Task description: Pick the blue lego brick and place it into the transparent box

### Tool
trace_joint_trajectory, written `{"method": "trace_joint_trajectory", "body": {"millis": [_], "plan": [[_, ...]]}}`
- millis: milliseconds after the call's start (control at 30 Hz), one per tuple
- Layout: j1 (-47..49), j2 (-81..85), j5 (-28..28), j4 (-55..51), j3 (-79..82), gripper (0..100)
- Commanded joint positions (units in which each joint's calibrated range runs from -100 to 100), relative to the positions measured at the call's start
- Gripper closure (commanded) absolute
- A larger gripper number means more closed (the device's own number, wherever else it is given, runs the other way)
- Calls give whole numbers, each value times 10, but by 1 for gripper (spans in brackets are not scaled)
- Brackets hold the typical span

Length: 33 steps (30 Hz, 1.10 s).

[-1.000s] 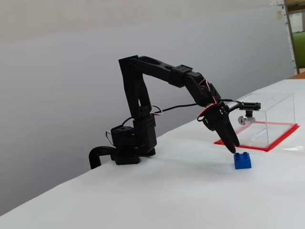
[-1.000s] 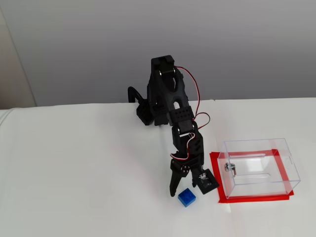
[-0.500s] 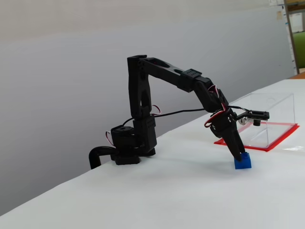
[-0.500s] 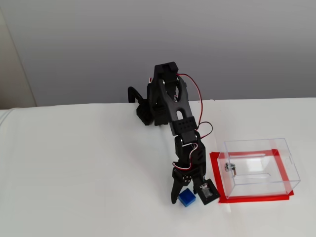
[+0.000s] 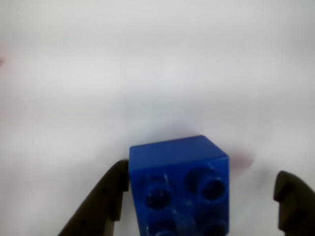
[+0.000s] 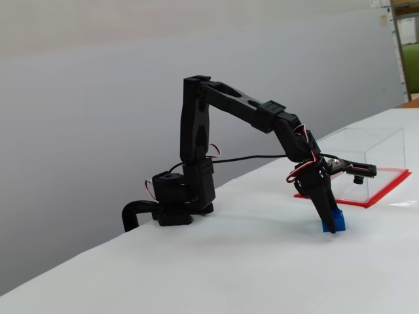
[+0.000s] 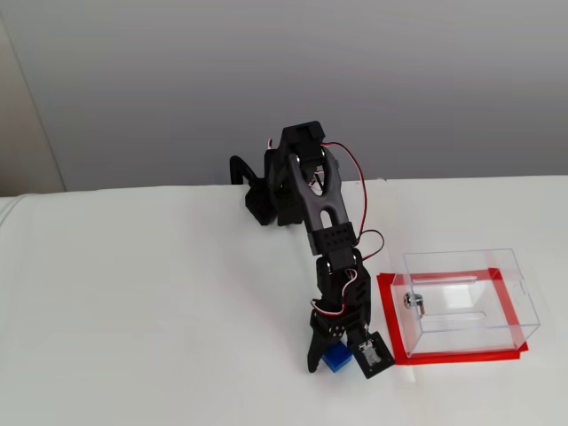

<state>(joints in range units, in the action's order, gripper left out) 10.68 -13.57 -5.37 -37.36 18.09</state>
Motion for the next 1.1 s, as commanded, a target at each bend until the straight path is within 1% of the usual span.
{"method": "trace_joint_trajectory", "body": {"millis": [0,100,233,367,833,1067], "plan": [[-6,5,9,4,-43,68],[-7,5,11,4,-43,69],[-7,5,11,4,-43,80],[-7,5,11,4,-43,85],[4,17,7,4,-43,84],[33,111,7,-9,-47,84]]}}
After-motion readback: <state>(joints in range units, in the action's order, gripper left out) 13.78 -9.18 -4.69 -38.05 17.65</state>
